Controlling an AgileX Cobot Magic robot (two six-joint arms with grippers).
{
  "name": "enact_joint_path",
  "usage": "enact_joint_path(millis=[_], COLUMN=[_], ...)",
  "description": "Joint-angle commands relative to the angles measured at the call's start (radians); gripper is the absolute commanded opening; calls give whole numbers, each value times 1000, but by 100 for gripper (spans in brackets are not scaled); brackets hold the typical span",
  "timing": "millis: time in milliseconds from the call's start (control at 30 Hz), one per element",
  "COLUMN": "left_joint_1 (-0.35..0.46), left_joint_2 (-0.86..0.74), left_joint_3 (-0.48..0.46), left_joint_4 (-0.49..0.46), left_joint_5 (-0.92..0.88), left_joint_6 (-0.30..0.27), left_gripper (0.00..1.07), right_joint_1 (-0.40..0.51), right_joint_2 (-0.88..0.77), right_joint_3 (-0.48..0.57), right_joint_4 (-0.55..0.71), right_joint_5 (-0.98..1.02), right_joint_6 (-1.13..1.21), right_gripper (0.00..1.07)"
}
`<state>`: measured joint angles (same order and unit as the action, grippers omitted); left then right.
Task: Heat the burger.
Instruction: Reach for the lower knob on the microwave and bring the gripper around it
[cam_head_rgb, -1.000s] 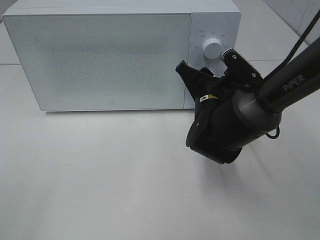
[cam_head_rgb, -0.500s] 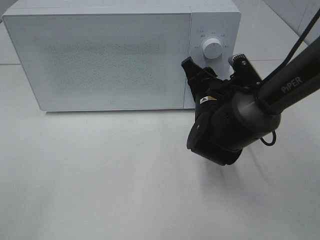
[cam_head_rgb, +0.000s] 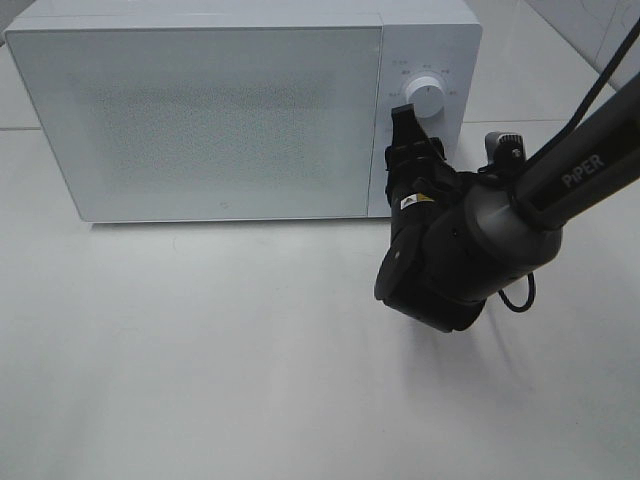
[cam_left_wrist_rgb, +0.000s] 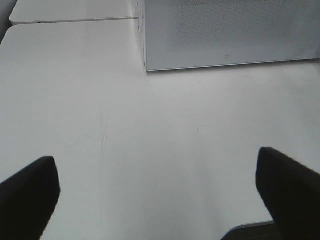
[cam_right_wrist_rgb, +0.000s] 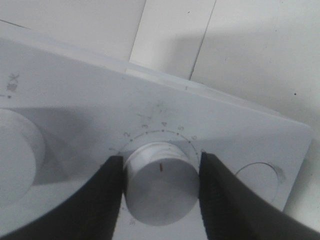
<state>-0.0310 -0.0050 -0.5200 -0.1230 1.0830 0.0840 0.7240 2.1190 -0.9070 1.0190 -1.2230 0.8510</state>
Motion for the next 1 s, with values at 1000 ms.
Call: enact_joint_path(millis=[1000], left_joint_1=[4], left_joint_2=[-17], left_joint_3=[4], left_joint_4=[-7], left_joint_5=[-13], left_joint_6=[1], left_gripper=[100], right_joint_1=[2], right_joint_2=[-13], right_joint_3=[-33], right_joint_4=[-252], right_joint_5=[-121], right_joint_6=[411], right_gripper=[0])
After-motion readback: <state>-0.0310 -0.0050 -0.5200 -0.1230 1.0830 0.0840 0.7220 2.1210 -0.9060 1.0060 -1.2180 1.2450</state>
